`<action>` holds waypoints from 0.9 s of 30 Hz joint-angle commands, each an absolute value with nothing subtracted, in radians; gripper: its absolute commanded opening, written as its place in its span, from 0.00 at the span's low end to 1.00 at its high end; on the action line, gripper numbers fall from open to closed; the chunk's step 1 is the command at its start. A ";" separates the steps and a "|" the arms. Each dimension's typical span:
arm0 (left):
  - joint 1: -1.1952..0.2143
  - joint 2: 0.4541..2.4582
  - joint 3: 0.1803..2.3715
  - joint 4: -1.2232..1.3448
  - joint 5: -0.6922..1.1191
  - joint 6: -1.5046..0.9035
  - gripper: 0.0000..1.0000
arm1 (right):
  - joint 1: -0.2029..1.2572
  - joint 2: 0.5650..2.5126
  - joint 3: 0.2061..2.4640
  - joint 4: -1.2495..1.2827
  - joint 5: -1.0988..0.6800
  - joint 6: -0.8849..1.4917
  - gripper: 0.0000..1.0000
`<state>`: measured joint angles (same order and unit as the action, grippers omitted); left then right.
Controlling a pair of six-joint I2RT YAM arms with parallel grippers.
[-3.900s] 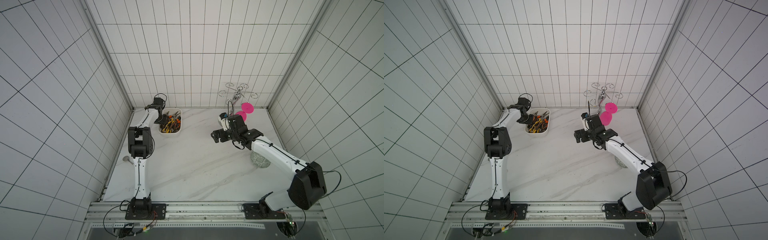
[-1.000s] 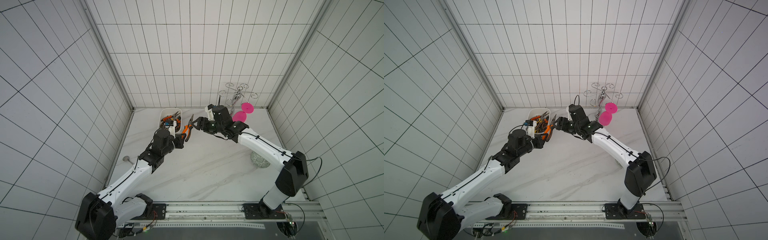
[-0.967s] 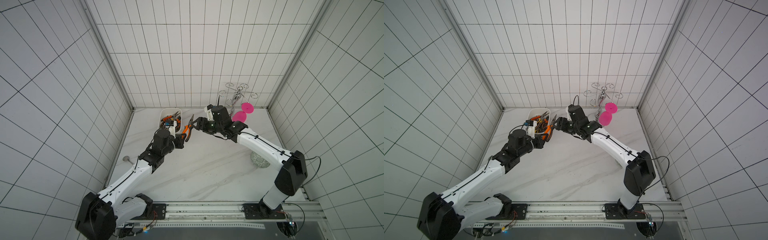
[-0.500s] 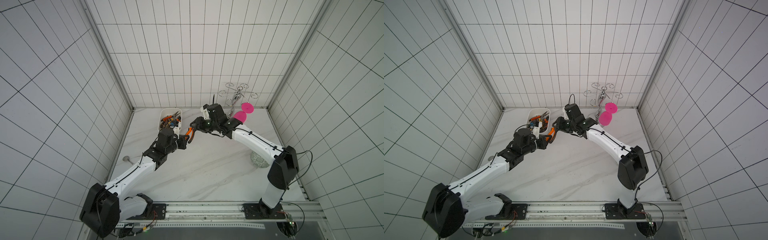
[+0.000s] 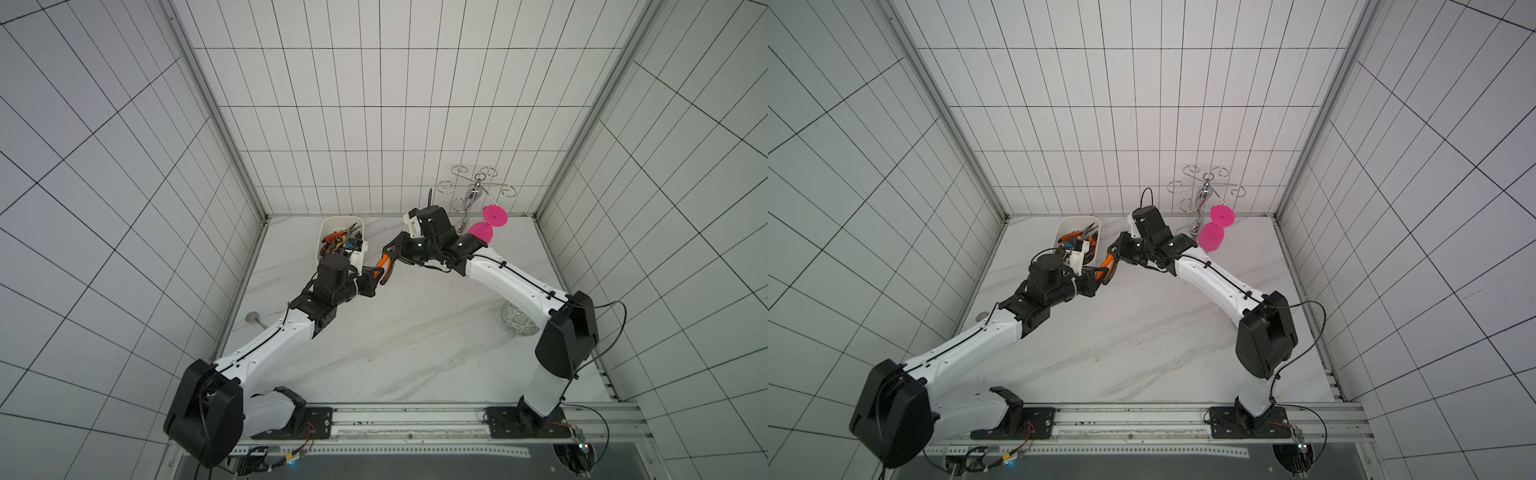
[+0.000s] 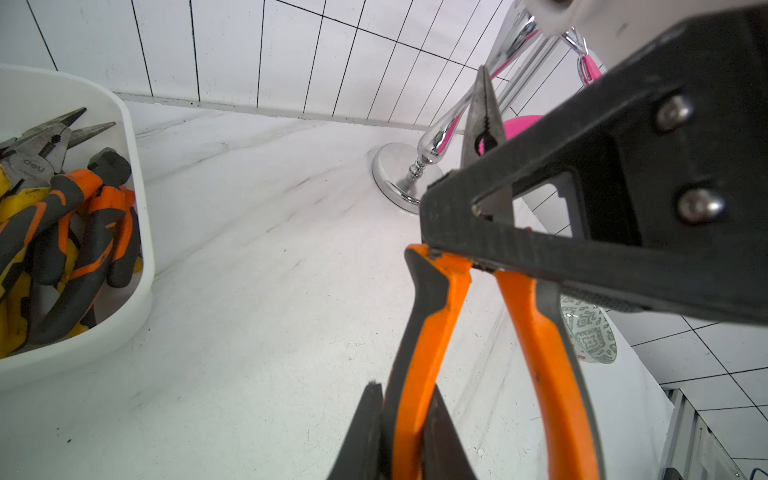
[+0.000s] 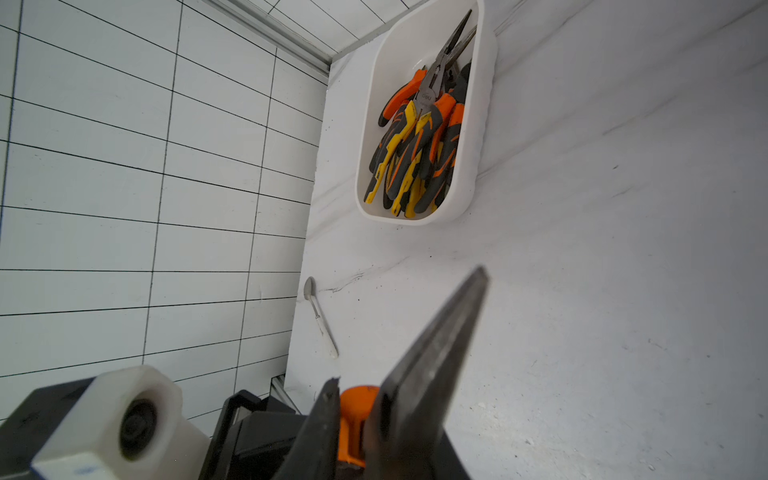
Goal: Take the pliers out of the storage box
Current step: Pick up the pliers from the storage box.
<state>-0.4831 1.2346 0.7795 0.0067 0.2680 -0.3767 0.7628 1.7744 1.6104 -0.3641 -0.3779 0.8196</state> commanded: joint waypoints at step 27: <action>-0.490 1.140 0.682 0.029 0.424 -0.110 0.99 | 0.670 1.511 1.316 -0.772 -0.066 0.379 0.00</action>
<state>-0.4854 1.1564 0.6968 0.0360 0.3920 -0.1974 0.6846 1.5547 1.3949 -0.6502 -0.1844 0.4507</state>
